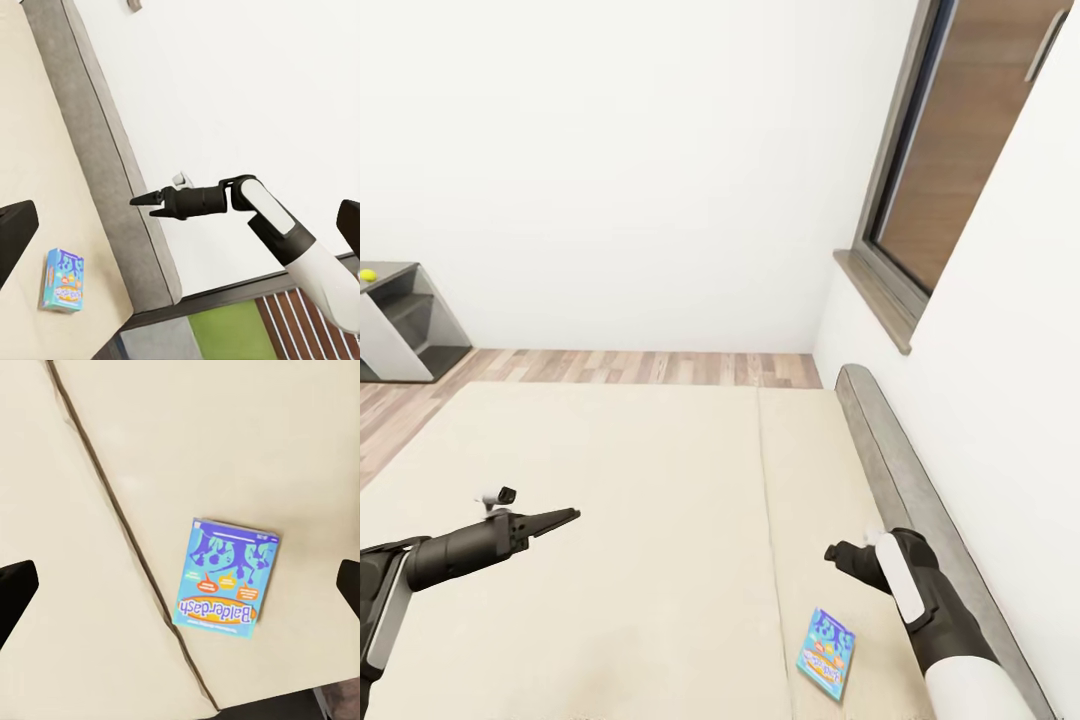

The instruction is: Put all the toys in the child's room - the three board games (two on the bed and one on the table), the two jigsaw puzzles on the table, and the tennis ball on the table - inside the toy box on the table in the child's room.

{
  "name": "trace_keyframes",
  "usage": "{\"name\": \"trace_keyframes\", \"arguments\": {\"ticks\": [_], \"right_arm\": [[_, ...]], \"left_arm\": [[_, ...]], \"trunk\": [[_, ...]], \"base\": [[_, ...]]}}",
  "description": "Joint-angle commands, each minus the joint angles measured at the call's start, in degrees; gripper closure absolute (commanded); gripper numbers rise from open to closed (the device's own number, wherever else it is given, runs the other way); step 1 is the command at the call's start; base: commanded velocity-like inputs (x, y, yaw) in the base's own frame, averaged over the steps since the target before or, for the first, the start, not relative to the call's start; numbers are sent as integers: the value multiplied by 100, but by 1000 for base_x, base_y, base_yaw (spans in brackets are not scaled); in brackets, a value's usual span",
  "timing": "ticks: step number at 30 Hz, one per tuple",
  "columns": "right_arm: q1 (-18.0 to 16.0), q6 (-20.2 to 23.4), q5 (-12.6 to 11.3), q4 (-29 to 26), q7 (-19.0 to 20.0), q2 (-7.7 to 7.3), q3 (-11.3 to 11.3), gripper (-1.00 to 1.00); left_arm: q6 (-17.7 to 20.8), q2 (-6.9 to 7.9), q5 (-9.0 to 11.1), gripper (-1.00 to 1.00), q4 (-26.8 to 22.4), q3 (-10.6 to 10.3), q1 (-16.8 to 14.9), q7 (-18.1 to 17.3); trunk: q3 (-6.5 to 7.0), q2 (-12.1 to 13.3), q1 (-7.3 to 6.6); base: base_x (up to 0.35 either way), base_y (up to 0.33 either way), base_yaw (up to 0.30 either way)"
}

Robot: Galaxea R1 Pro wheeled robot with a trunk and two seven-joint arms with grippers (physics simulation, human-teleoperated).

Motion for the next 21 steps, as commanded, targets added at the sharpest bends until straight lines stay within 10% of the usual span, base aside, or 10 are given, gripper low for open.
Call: {"name": "trace_keyframes", "arguments": {"ticks": [1, 21], "right_arm": [[-4, 5, -60, -4, -51, 1, -1, -100], [-26, -305, -42, 191, -52, -35, 14, -100]], "left_arm": [[60, 2, 2, -100, -1, -1, -4, -18], [53, -20, 2, -100, -1, -40, -4, -11]], "trunk": [[-20, -11, 3], [-200, -11, 3]], "base": [[0, 0, 0], [0, 0, 0]]}}
